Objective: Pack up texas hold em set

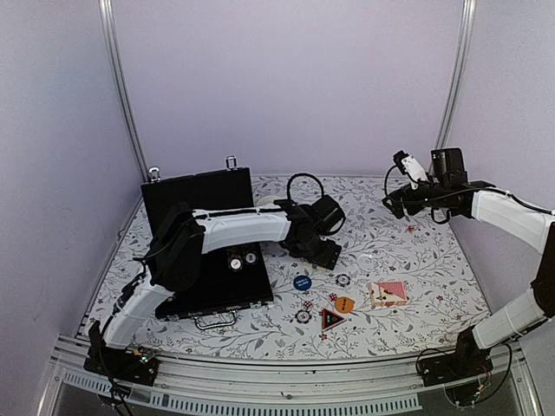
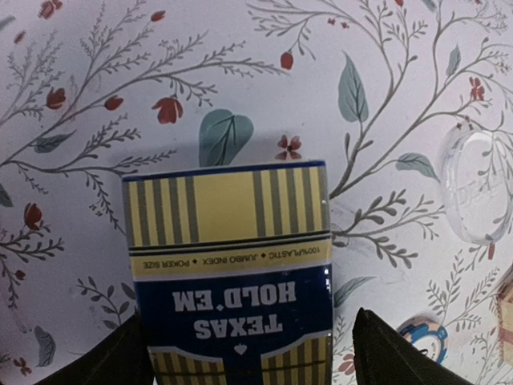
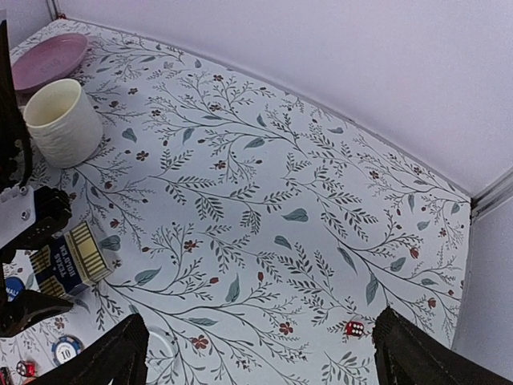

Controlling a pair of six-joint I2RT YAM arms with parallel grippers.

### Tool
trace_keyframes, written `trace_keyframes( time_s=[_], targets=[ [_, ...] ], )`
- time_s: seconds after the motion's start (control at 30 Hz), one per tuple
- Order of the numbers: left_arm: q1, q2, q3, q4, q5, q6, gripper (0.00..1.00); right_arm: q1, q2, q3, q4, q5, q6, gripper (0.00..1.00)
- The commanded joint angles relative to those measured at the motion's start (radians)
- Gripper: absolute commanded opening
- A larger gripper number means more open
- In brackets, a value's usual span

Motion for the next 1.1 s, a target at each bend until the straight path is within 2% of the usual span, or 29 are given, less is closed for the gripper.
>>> trace_keyframes(
  time_s=[0.0, 0.13, 0.23, 0.53, 0.7, 0.8, 0.9, 0.97, 1.07],
  targets=[
    [0.008, 0.064, 0.067, -0.050, -0.020, 0.018, 0.85, -0.004, 0.025, 0.012, 0.007, 0.165, -0.013, 0.99],
    [0.008, 0.089, 0.109, -0.063, -0.067, 0.015, 0.85, -0.002, 0.014, 0.009, 0.012, 0.213, -0.028, 0.99],
    [0.008, 0.086, 0.109, -0.048, -0.063, 0.029, 0.84, -0.003, 0.020, 0.001, 0.016, 0.186, -0.028, 0.99],
    [0.025, 0.086, 0.111, -0.046, 0.077, 0.112, 0.52, -0.002, 0.060, 0.010, 0.001, 0.124, -0.028, 0.99],
    [0.020, -0.009, 0.058, -0.037, 0.145, 0.234, 0.46, -0.002, 0.066, 0.012, 0.000, 0.112, -0.039, 1.00],
    [0.019, -0.134, -0.052, -0.032, 0.197, 0.400, 0.46, -0.003, 0.071, 0.013, -0.001, 0.110, -0.046, 0.98],
    [0.017, -0.328, -0.259, 0.004, 0.196, 0.568, 0.47, -0.003, 0.077, 0.015, -0.004, 0.116, -0.048, 0.98],
    [0.028, -0.460, -0.433, 0.046, 0.144, 0.605, 0.48, -0.003, 0.077, 0.017, -0.008, 0.102, -0.052, 0.97],
    [0.059, -0.650, -0.602, 0.057, 0.157, 0.631, 0.49, -0.001, 0.078, 0.021, -0.012, 0.086, -0.054, 0.97]
  ],
)
